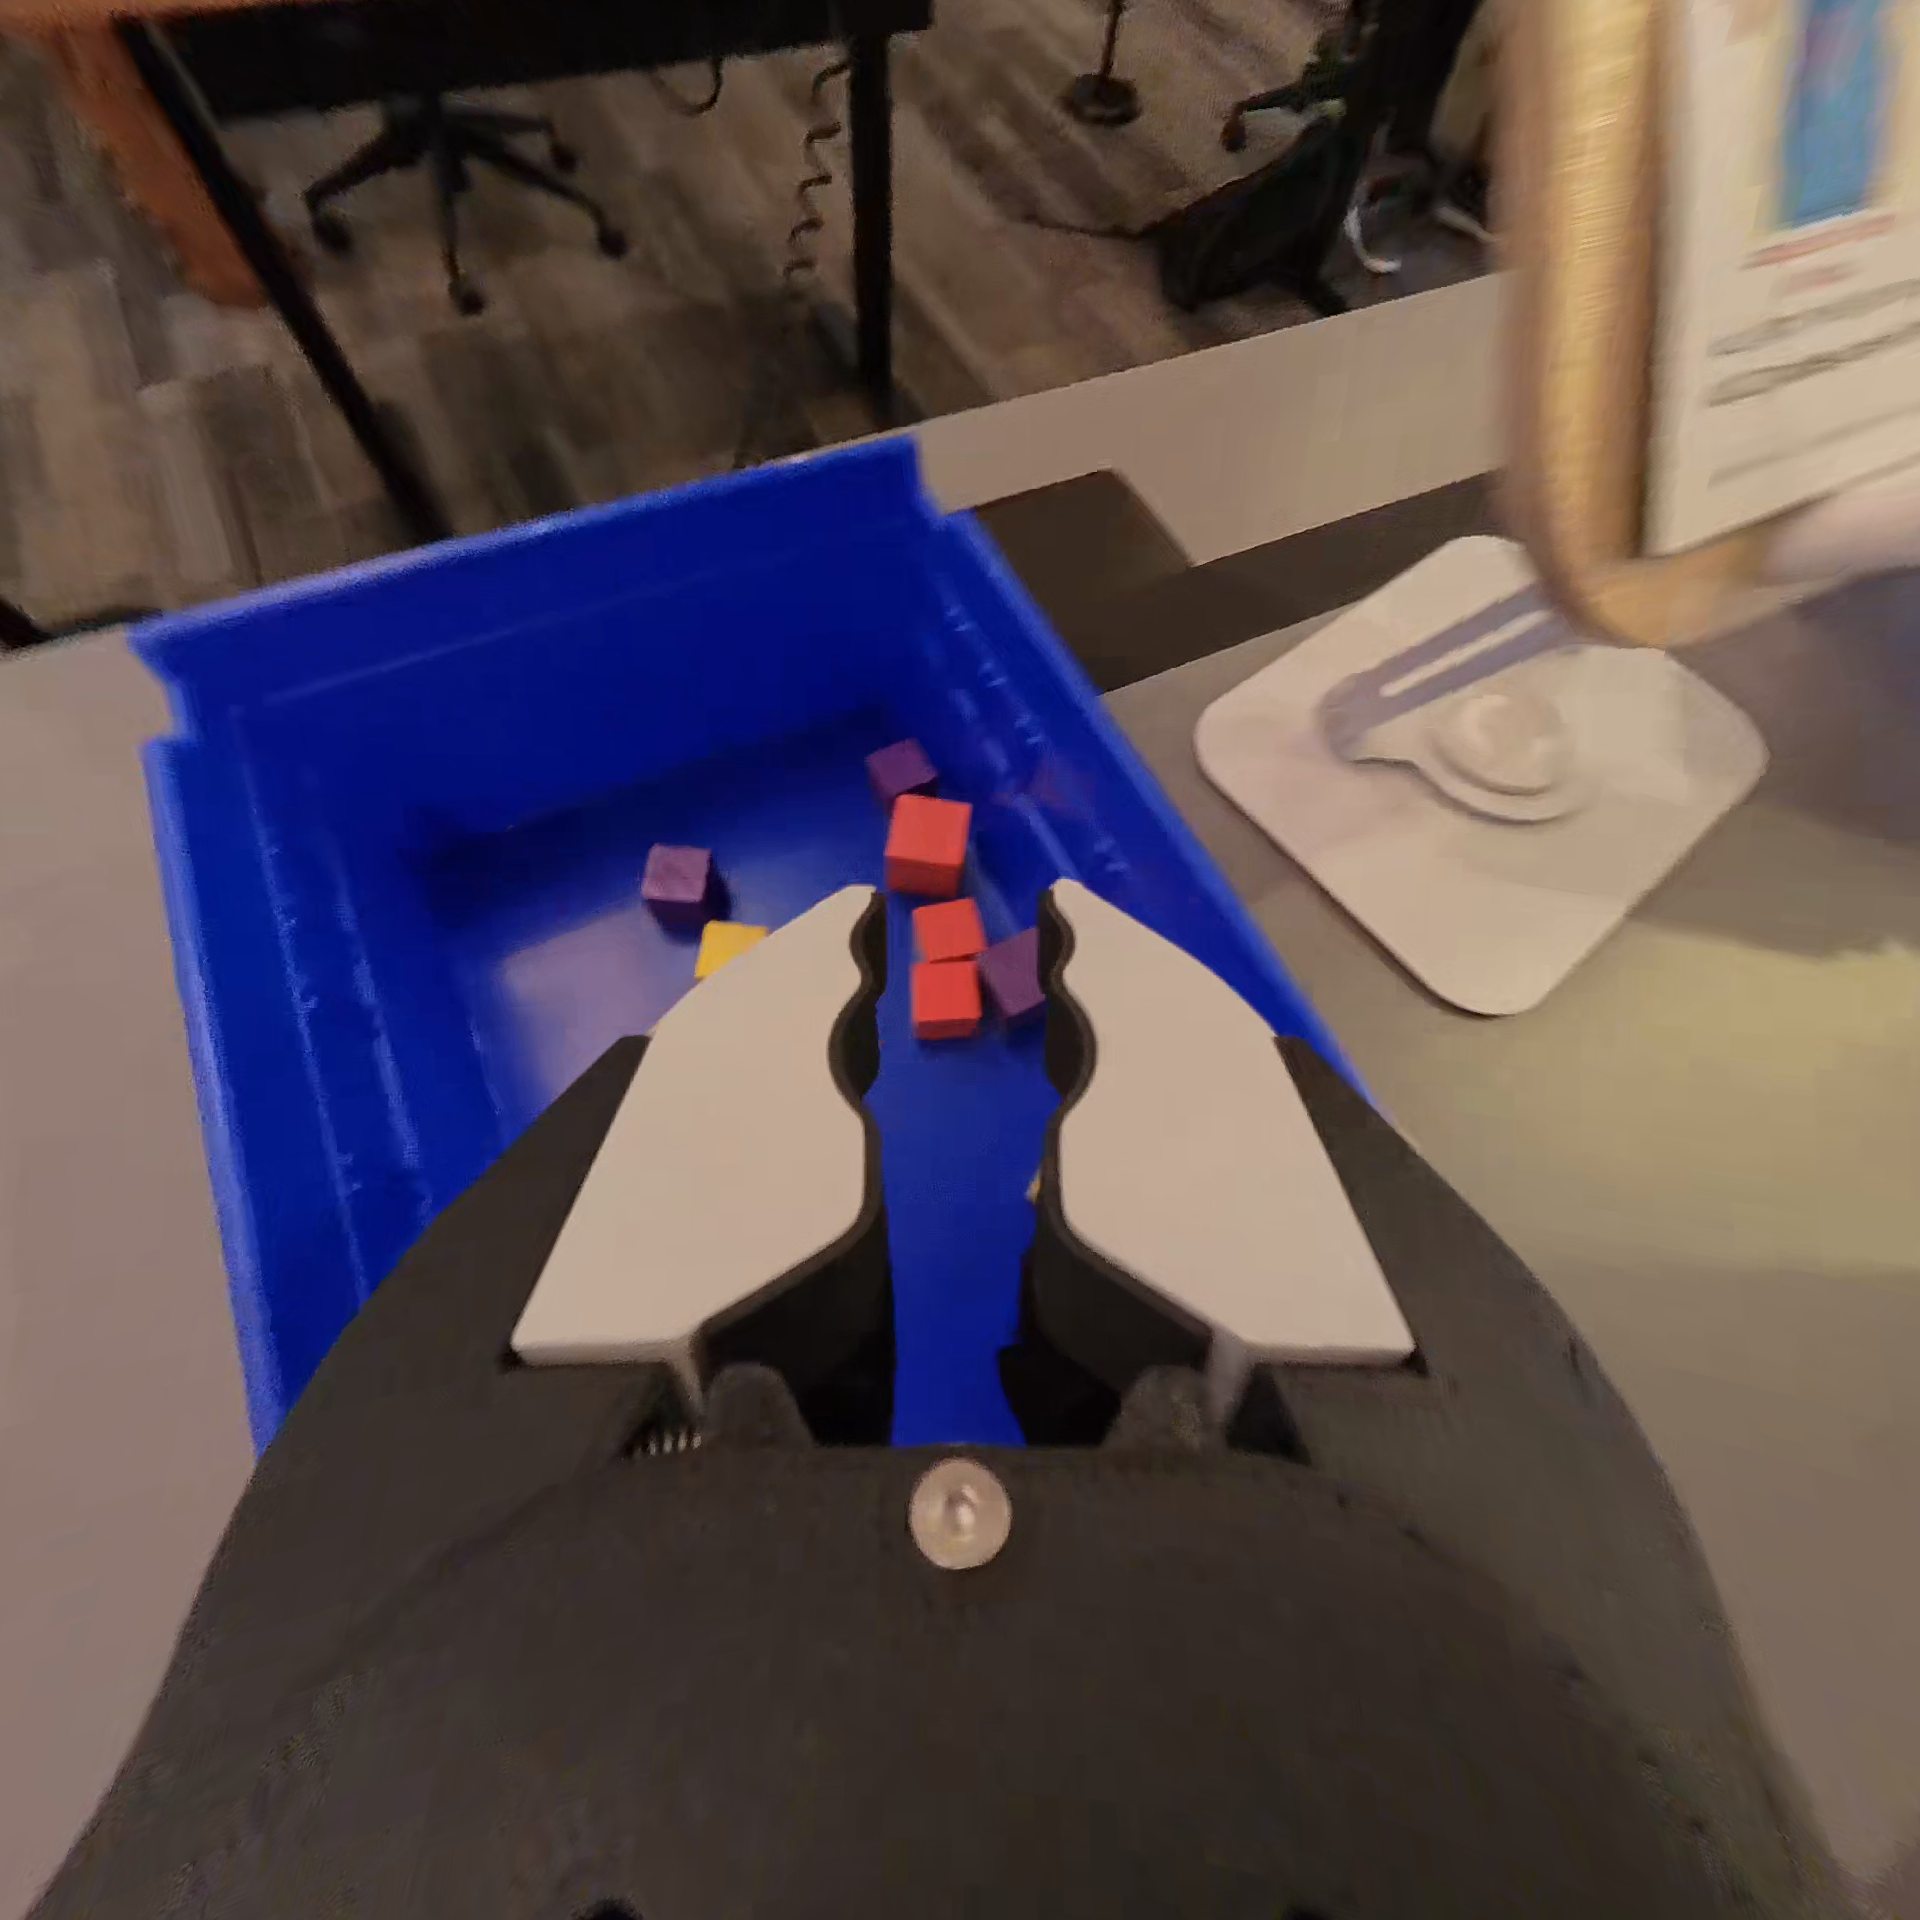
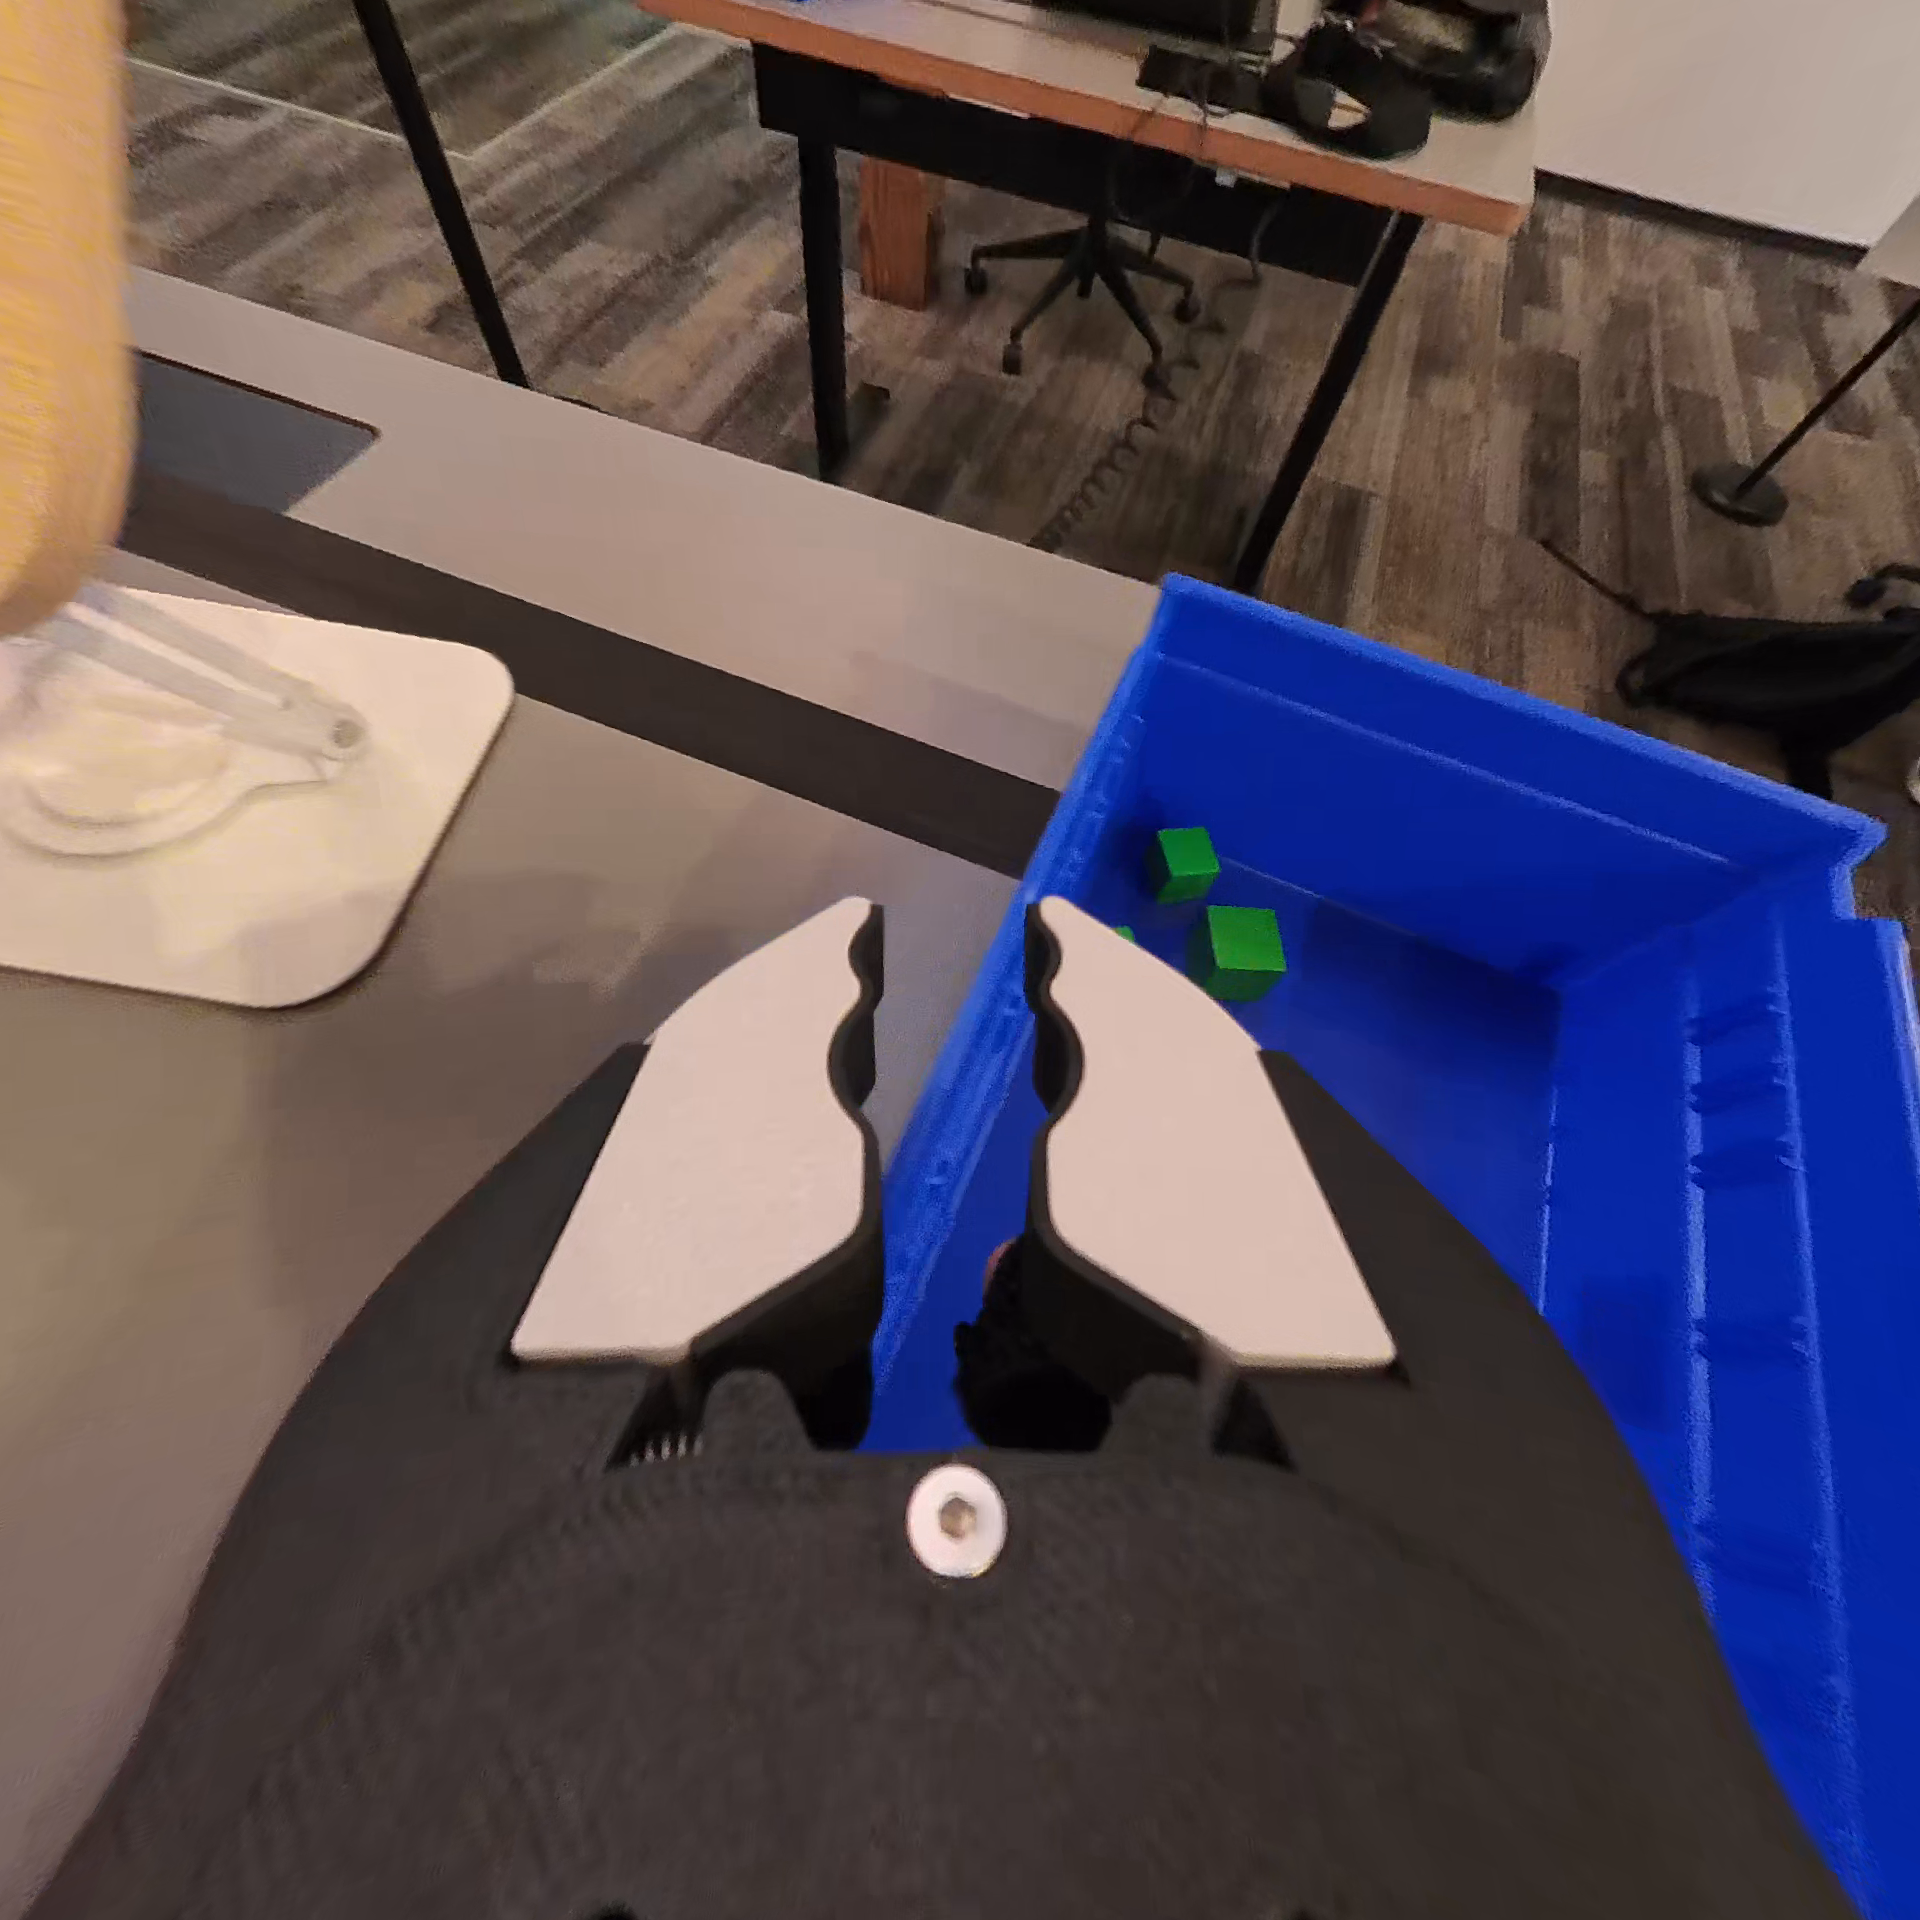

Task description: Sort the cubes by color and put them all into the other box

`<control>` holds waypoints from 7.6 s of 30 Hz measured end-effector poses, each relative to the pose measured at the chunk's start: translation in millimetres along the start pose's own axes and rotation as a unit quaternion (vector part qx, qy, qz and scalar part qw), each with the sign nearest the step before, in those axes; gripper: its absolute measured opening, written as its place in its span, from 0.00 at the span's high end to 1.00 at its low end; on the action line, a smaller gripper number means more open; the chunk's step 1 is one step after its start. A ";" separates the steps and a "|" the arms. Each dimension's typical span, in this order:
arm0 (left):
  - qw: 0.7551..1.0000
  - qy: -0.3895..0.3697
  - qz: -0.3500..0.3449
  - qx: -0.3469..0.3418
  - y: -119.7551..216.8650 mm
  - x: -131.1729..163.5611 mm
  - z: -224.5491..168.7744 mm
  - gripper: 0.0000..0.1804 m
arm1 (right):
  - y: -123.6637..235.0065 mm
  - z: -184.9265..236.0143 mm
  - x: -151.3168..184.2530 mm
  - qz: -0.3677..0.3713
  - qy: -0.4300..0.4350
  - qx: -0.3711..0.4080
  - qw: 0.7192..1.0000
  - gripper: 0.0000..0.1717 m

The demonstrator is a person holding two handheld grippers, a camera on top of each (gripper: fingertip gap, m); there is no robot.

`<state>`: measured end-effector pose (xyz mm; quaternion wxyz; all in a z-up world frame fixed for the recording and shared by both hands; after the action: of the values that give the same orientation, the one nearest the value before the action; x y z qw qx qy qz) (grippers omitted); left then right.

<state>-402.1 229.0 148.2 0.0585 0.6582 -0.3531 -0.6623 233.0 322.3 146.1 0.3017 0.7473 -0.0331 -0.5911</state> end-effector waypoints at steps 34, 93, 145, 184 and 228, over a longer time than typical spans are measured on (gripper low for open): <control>0.914 -0.036 -0.227 0.334 27.4 -76.7 -153.3 0.88 | 69.3 263.6 -125.0 -0.233 -0.051 -0.493 0.837 0.76; 0.886 -0.022 -0.243 0.393 16.2 -73.3 -199.2 1.00 | -111.5 -150.7 73.9 0.143 -0.133 0.226 0.954 0.87; 0.979 0.011 0.203 -0.019 -104.1 52.4 75.8 0.88 | 28.2 109.4 -33.8 -0.085 0.002 -0.036 0.996 0.87; 0.815 0.049 -0.281 0.504 3.4 -76.3 -255.4 0.88 | 77.6 292.9 -117.5 -0.234 -0.190 -0.546 0.782 0.86; 0.852 0.030 -0.271 0.447 -1.6 -79.3 -229.7 1.00 | -28.8 -107.4 49.8 0.080 -0.158 0.180 0.968 0.87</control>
<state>-181.6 183.5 239.8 -0.4134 0.7023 -0.4166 -0.4029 336.0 369.8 101.8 0.1995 0.6812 -0.2461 -0.6600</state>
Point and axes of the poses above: each gripper's, where its closed fingertips meet, y back along the fingers, x out of its underside, z = x × y across the jaws, the point moved 7 cm from there along y, back along the fingers, and after that the axes turned 4 degrees about x, right-handed, at the moved point
